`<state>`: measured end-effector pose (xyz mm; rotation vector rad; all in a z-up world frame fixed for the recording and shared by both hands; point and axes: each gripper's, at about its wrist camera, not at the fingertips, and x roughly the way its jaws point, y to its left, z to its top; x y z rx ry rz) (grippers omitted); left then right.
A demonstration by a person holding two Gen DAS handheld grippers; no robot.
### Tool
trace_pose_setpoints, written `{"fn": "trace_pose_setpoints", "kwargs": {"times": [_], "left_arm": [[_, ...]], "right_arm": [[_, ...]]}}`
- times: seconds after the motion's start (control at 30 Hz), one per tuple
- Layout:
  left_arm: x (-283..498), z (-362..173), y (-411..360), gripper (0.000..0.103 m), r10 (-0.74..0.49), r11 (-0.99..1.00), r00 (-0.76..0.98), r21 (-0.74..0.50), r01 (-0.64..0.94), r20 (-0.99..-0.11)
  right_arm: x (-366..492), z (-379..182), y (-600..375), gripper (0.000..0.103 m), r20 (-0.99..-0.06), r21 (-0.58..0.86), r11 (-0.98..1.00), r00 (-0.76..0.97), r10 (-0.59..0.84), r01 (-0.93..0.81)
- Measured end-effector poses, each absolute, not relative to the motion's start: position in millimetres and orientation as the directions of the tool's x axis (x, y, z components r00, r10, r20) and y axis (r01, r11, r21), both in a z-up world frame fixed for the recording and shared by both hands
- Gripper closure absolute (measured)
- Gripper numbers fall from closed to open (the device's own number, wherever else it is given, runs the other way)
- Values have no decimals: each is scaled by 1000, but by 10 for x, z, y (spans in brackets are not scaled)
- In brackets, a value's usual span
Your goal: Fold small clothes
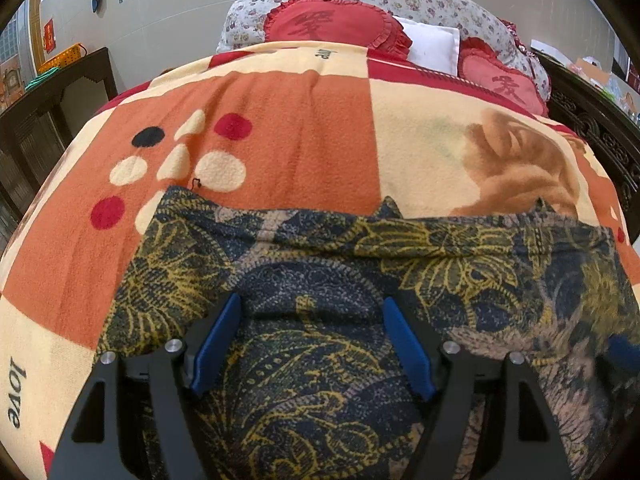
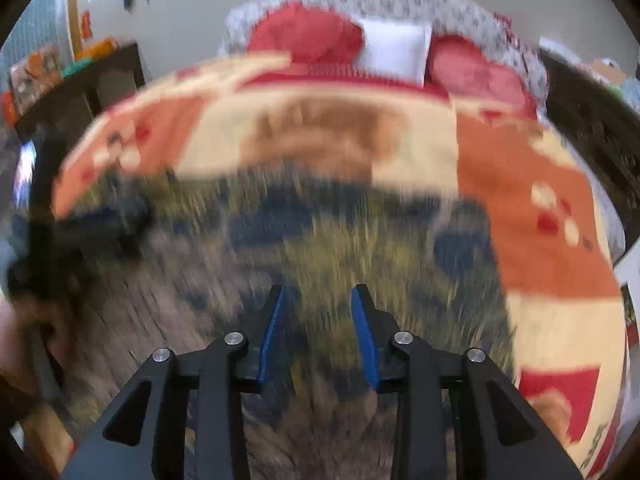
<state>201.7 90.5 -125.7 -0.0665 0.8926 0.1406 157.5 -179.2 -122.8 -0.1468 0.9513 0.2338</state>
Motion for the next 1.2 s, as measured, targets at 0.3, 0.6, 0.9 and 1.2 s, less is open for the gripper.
{"fn": "trace_pose_setpoints", "kwargs": {"times": [0.3,0.6,0.9,1.2], "left_arm": [[2030,-1258,902,25,94,989,614,3,-146,-783],[1109,-601,1010,23,-106,979,675,-196,-58,-730],[-610,-778,1329,13,-325,857,696,-511,-71,-641],[-348,-1230,1733,13,-463,622,696,-761,-186,-549]], "right_arm": [[1428,-1174,-1868,66,-780,-12,970,608,144,-245],[887,-1137,-1662,66,-760,-7,946,617,205,-323],[847,-1295,-1719,63,-749,23,947,622,228,-319],[863,-1296,-1714,63,-749,22,948,623,226,-319]]}}
